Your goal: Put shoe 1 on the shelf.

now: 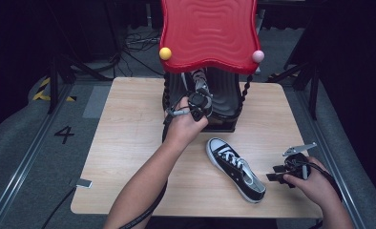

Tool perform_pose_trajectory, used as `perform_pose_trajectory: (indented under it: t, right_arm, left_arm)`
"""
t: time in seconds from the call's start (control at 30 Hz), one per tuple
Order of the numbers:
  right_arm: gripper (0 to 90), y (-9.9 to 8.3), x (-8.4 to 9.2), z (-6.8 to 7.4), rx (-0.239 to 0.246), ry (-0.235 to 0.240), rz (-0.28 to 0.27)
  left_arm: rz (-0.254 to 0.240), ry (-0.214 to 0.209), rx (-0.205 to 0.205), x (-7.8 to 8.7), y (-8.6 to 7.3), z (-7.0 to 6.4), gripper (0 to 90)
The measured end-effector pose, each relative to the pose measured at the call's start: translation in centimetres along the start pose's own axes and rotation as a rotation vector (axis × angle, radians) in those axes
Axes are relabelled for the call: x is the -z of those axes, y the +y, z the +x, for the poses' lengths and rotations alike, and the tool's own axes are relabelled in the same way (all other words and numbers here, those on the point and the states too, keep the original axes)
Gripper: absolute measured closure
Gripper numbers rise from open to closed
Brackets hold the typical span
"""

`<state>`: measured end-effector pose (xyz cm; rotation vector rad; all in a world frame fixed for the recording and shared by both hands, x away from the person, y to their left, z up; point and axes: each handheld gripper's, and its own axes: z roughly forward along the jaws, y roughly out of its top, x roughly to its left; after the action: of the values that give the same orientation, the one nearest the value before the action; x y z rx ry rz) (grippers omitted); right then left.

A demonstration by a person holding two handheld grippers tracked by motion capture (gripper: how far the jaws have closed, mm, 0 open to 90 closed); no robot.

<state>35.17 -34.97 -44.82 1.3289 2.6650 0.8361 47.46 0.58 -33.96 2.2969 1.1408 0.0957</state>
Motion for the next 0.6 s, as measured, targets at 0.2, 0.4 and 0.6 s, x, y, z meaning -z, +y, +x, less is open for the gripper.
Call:
perform_pose_trajectory:
  t: [0.2, 0.4, 0.6]
  right_arm:
    - [47.6, -0.2, -0.1, 0.0, -0.004, -0.001, 0.006]
    - [47.6, 0.0, -0.5, 0.1, 0.001, 0.003, 0.014]
    - [47.6, -0.1, -0.4, 0.1, 0.000, 0.004, 0.012]
  left_arm:
    - [-0.009, 0.062, 0.008, 0.6, -0.1, 0.4, 90.0]
    - [-0.006, 0.054, 0.011, 0.7, 0.4, 0.9, 90.0]
    - [-0.061, 0.113, 0.091, 0.5, 0.7, 2.9, 90.0]
